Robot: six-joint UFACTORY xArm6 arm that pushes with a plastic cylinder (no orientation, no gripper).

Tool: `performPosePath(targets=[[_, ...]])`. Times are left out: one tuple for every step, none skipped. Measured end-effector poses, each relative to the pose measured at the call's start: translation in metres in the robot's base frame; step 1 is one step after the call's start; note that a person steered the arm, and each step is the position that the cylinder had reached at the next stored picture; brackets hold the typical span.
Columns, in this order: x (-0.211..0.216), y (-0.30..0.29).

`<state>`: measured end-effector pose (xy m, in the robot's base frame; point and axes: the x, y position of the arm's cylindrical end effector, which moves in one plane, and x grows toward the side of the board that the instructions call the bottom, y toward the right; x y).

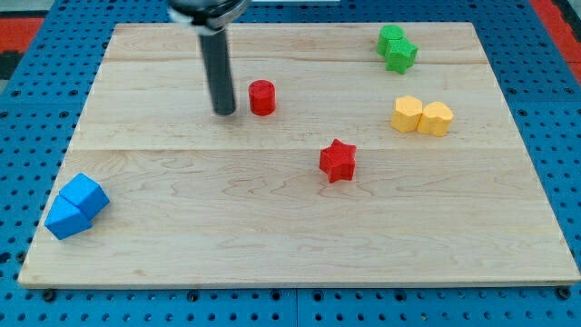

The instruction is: Slide blue triangle along with blue cube slightly up

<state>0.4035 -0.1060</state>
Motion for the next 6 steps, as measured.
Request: performPosePath(targets=[[0.102, 0.000], [0.172, -0.049], [0.194, -0.110], [0.196, -0.146], [0.181, -0.167], [0.165, -0.143]])
